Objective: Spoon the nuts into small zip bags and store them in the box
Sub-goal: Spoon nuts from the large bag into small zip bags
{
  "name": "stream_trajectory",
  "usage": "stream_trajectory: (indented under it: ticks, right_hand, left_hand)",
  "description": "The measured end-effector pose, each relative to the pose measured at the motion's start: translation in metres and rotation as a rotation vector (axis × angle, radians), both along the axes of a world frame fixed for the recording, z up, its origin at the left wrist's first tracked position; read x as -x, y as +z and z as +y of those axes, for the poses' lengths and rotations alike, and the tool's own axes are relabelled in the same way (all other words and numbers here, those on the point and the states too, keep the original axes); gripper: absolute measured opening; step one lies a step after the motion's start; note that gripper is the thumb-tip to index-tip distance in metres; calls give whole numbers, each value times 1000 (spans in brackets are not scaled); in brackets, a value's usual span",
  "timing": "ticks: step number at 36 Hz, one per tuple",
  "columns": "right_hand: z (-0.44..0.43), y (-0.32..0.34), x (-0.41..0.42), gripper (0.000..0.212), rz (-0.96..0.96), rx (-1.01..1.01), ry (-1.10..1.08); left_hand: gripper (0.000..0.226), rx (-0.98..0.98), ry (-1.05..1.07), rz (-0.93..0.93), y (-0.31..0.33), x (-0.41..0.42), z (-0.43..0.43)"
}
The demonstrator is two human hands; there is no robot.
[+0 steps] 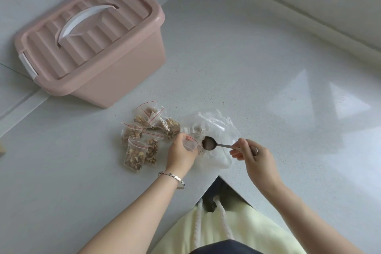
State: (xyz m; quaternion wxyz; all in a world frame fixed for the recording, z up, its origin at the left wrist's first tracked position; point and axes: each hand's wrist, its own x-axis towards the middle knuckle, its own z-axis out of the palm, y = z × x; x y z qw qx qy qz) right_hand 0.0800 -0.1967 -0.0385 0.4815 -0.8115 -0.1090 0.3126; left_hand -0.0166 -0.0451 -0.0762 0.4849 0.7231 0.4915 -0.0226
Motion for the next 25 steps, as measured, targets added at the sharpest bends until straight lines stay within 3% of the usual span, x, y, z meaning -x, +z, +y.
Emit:
stream_trajectory:
  ticks: [8,19,25]
  right_hand:
    - [2,-14,-14,29,226,-90,-42]
    - [-17,-19,-23,37,597,-187,-234]
    - [-25,-12,-28,38,562,-161,-209]
  left_hand:
    - [28,71,74,-99,2,-3,-2]
    - [26,-55,209,-167,9,5,11]
    - [27,-50,155,-76,7,13,13]
